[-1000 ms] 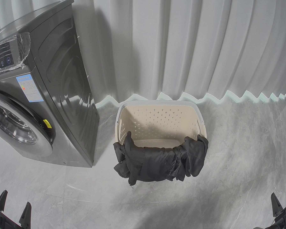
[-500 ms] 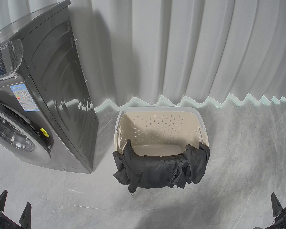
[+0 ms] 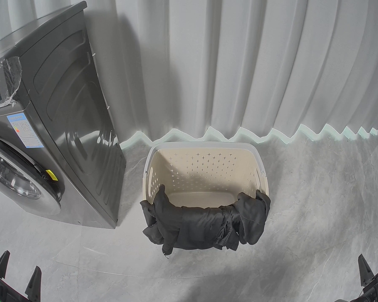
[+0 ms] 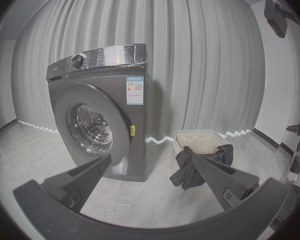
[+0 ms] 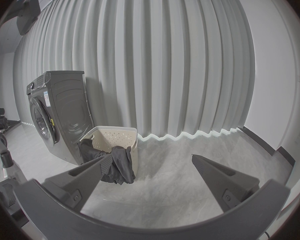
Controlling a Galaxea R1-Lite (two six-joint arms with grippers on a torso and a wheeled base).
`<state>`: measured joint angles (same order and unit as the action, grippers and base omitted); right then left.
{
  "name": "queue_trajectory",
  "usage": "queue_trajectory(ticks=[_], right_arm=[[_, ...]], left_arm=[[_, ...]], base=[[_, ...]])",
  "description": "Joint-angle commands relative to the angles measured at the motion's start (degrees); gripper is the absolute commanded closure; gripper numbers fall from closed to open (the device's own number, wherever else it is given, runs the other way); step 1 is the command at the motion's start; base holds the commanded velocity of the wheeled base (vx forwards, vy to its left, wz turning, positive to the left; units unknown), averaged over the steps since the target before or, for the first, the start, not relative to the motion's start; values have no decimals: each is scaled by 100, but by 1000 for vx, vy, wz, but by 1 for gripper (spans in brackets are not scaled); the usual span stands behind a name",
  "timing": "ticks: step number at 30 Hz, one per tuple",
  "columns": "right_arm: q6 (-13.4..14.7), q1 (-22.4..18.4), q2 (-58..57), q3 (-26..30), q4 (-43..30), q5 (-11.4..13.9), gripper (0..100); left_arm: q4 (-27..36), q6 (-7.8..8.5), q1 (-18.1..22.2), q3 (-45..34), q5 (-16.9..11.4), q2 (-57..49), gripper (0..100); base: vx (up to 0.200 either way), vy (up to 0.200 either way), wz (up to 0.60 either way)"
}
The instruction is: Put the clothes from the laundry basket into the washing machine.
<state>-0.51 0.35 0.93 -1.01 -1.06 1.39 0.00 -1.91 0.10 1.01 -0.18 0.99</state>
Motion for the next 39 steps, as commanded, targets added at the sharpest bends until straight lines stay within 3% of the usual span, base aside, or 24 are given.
queue_trajectory(ticks=[1,13,19,31,39], right_arm=[[-2,0,-93,66,1,2,0],[-2,0,-93,66,-8,2,0],[-2,0,-93,66,1,2,0],[-2,0,-93,66,1,2,0],[-2,0,-93,66,1,2,0]], left_arm=[[0,-2,-1,-92,1,-99,0],[0,-11,-1,-92,1,-99,0],[0,-11,-1,-92,1,-99,0],[0,-28,-1,-92,1,-99,0],[0,-37,-1,-92,9,-99,0]], base=[[0,0,0],[150,0,0],[0,0,0],[200,0,0],[0,-50,0]])
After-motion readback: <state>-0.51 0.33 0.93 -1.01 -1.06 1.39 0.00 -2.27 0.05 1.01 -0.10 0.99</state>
